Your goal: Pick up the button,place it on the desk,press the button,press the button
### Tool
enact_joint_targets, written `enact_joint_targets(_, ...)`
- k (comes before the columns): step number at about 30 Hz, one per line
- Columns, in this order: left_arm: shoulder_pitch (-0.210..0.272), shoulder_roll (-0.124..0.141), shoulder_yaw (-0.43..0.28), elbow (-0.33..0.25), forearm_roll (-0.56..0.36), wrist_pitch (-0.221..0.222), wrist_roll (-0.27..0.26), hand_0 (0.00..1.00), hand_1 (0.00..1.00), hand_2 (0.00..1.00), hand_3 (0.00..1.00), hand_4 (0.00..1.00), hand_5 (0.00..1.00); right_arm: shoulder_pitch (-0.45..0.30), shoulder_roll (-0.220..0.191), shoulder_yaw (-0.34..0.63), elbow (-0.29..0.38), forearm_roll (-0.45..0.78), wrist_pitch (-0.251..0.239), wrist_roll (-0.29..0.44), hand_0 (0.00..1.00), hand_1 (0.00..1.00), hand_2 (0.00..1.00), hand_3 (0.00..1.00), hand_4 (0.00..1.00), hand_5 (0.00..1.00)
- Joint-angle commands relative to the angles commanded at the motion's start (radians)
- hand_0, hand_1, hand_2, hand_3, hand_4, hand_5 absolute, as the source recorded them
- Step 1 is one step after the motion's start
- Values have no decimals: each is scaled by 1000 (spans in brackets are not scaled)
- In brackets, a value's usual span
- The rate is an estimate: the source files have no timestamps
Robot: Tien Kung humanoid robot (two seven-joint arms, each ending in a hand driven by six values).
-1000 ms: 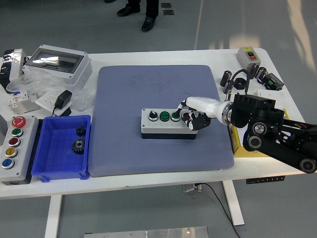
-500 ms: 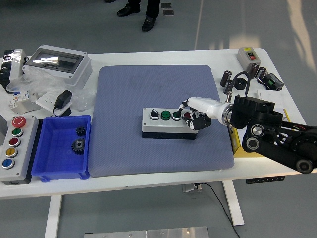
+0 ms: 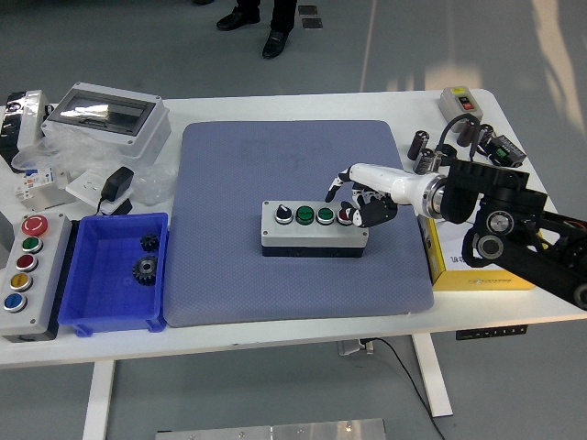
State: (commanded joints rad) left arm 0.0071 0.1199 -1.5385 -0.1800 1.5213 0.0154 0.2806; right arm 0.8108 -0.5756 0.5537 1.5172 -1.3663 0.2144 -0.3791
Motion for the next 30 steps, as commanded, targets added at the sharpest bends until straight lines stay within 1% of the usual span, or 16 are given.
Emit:
enact_joint_targets(3,1,-1,-1,0,2,0,1,619,572,551,600,538,245,-45,2,65,4,-27,15,1,2,51,173,709,244,11)
enact_joint_targets(5,3,-2,-1,0,2,0,1,619,572,551,600,538,245,-85,12,115,2,-61,2,9,2,51,173,709,244,11)
enact_joint_targets(6,3,-3,-1,0,2,0,1,619,572,551,600,538,245,-104,19,138,0,-80,-16,21,2,51,173,709,244,11)
enact_joint_targets(7,4,-3,-1,0,2,0,1,619,572,553,600,537,244,-130,28,169,-2,-106,-40,37,2,49,171,702,277,2)
enact_joint_targets(8,5,-4,-1,0,3,0,1,619,572,553,600,537,244,-146,34,189,-4,-122,-56,47,2,49,171,702,277,2)
enact_joint_targets(12,8,-6,2,0,1,1,2,619,572,553,600,537,244,-243,86,296,-13,-175,-163,134,2,49,171,702,277,2)
enact_joint_targets(13,9,-6,2,0,1,1,2,618,572,552,601,537,244,-267,102,321,-16,-171,-192,157,2,47,171,695,415,23)
enact_joint_targets(15,12,-8,3,0,-1,2,2,618,572,552,601,537,244,-324,147,380,-29,-140,-260,216,2,47,171,695,415,23)
enact_joint_targets(17,13,-9,3,0,0,2,3,618,572,552,601,537,244,-369,185,427,-46,-101,-315,269,2,47,171,695,415,23)
enact_joint_targets(18,14,-10,2,0,1,2,3,618,572,552,601,537,244,-399,211,456,-59,-69,-350,309,2,47,171,695,415,23)
enact_joint_targets(19,14,-10,2,0,2,2,3,618,571,553,601,537,243,-419,230,477,-70,-44,-375,339,2,60,199,701,430,190)
enact_joint_targets(23,12,-10,-3,0,10,1,1,618,571,553,601,537,243,-497,310,550,-113,57,-468,462,2,60,199,701,430,190)
enact_joint_targets(24,11,-9,-3,0,11,0,0,618,571,553,601,537,243,-508,323,560,-120,78,-485,488,2,60,199,701,430,190)
enact_joint_targets(25,10,-9,-3,0,12,0,0,618,571,553,601,537,242,-518,334,571,-129,103,-499,517,45,162,312,697,510,252)
enact_joint_targets(27,9,-9,-3,0,11,0,-1,618,571,553,601,537,242,-533,345,587,-145,153,-512,571,45,162,312,697,510,252)
enact_joint_targets(30,8,-9,-3,0,12,0,0,618,571,553,601,537,242,-554,354,615,-168,227,-508,641,45,162,312,697,510,252)
